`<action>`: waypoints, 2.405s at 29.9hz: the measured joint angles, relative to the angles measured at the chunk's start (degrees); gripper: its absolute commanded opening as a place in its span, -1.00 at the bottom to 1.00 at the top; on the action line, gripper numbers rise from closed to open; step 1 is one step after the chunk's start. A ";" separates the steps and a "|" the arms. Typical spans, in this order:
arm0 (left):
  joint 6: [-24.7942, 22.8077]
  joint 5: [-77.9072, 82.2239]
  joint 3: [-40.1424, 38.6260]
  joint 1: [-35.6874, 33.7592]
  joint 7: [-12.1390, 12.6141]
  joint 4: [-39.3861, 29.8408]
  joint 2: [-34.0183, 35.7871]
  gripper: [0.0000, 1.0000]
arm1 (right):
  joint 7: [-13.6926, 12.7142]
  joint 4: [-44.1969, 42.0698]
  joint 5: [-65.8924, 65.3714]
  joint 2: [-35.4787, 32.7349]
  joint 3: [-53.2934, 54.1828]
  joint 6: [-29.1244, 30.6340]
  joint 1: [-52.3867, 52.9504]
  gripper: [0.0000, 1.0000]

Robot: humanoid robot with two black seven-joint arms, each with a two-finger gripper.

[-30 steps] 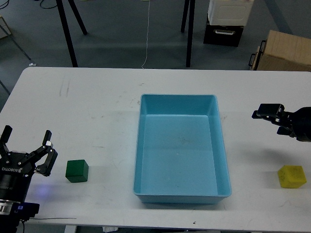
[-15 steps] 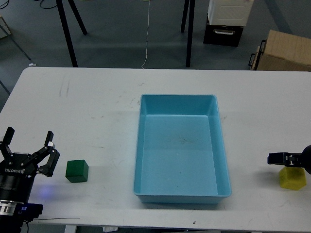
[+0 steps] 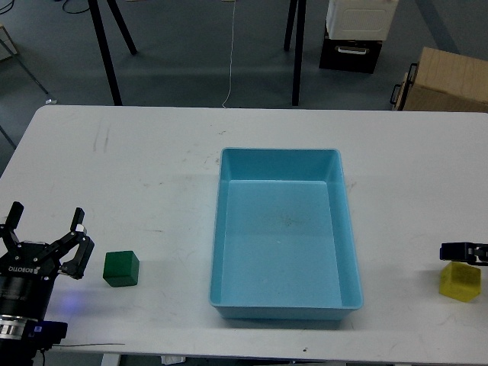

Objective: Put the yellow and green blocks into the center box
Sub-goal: 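Lower the right gripper and grasp the yellow cube, then carry the yellow cube into the blue bin and release it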

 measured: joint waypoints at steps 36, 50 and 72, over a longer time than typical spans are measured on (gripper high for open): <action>0.00 0.18 1.50 -1.32 0.09 2.46 -0.34 1.00 | 0.57 0.56 5.48 5.37 4.57 -4.29 -8.27 0.15; 0.00 0.18 2.64 -1.44 0.00 2.99 -0.35 1.00 | 0.13 1.96 5.59 4.41 7.76 -6.19 -10.13 -0.99; 0.00 0.17 2.62 -1.32 -0.09 3.16 -0.97 1.00 | 0.11 -10.00 35.36 42.87 21.53 -4.62 -1.25 -0.94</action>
